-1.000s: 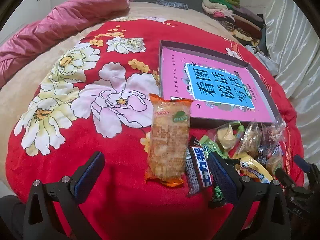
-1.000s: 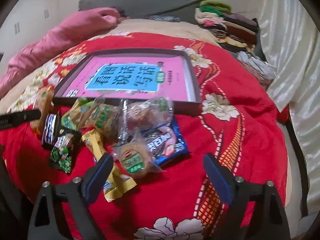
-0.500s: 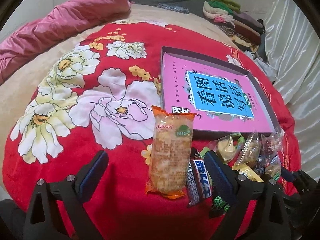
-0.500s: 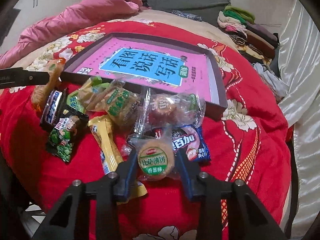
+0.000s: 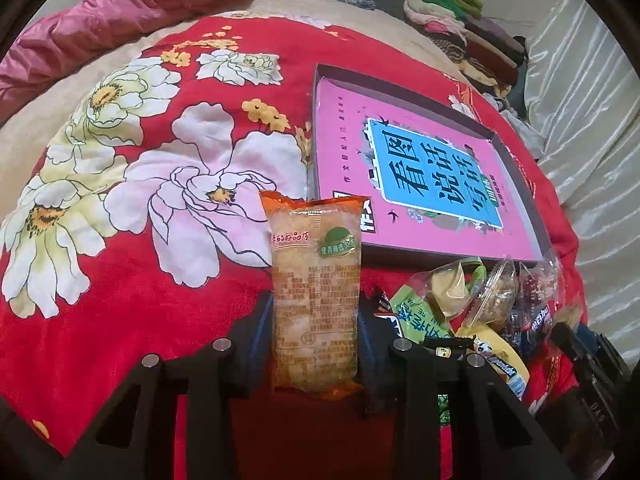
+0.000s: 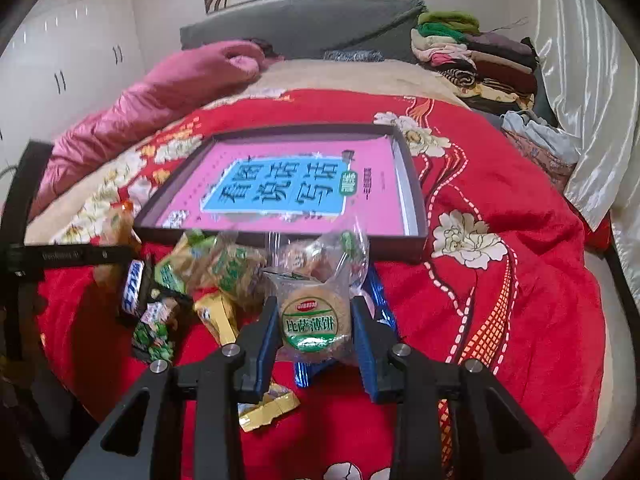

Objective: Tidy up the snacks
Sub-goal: 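Carry the bread roll with the left tool while the right tool carries the biscuit pack into the tray, then open the left tool releasing the bread roll while the right tool releases the biscuit pack in the tray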

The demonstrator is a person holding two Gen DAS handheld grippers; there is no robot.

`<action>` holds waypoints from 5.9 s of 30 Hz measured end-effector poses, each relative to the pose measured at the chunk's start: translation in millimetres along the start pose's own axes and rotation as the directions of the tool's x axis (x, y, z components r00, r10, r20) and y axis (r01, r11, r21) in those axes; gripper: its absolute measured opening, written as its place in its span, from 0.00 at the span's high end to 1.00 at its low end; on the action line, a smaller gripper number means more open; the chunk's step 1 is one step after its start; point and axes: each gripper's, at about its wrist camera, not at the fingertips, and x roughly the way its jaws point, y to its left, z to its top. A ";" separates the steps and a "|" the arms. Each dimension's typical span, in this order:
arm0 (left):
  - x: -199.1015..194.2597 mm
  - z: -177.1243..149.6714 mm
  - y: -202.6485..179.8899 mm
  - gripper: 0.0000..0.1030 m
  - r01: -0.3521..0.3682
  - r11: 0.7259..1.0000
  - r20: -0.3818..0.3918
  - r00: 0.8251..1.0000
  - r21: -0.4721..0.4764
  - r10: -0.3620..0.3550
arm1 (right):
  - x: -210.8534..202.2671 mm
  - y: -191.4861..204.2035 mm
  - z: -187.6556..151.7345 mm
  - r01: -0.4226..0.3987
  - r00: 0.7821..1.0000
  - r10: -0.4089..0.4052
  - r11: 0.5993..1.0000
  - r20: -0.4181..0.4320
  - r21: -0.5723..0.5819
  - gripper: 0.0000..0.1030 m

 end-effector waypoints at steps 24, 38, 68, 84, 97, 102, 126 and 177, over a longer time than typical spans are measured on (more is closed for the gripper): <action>-44.8 9.2 -28.3 0.64 0.051 0.998 0.085 0.995 0.047 -0.055 | -14.5 -8.8 28.9 -0.062 0.981 0.057 0.998 0.187 0.020 0.66; -40.9 18.2 -54.6 0.64 0.021 0.996 0.094 0.995 0.091 -0.030 | -8.0 -27.0 44.7 -0.080 0.970 0.064 0.995 0.236 0.058 0.66; -16.2 55.8 -94.6 0.64 -0.015 0.993 0.078 0.997 0.119 0.005 | 19.4 -64.7 73.2 -0.061 0.970 0.034 0.993 0.239 0.104 0.66; 16.7 65.0 -84.1 0.64 -0.048 0.993 0.040 0.998 0.105 0.044 | 55.8 -61.9 81.4 -0.079 0.987 0.067 0.994 0.147 0.080 0.66; 33.8 66.8 -77.0 0.64 -0.058 0.994 0.019 0.998 0.094 0.057 | 72.7 -61.8 75.0 -0.065 0.995 0.059 0.994 0.080 0.083 0.66; 39.7 69.8 -75.1 0.64 -0.064 0.994 0.018 0.998 0.089 0.063 | 77.1 -62.5 73.3 -0.076 0.996 0.071 0.993 0.063 0.091 0.66; 55.6 73.0 -72.6 0.64 -0.068 0.993 0.003 0.998 0.091 0.069 | 87.5 -61.4 67.9 -0.049 0.999 0.049 0.995 0.004 0.087 0.65; -27.4 60.6 -58.5 0.26 0.026 0.995 0.148 0.988 0.095 -0.039 | 36.0 -56.0 78.3 -0.129 0.971 0.115 0.990 0.212 0.057 0.38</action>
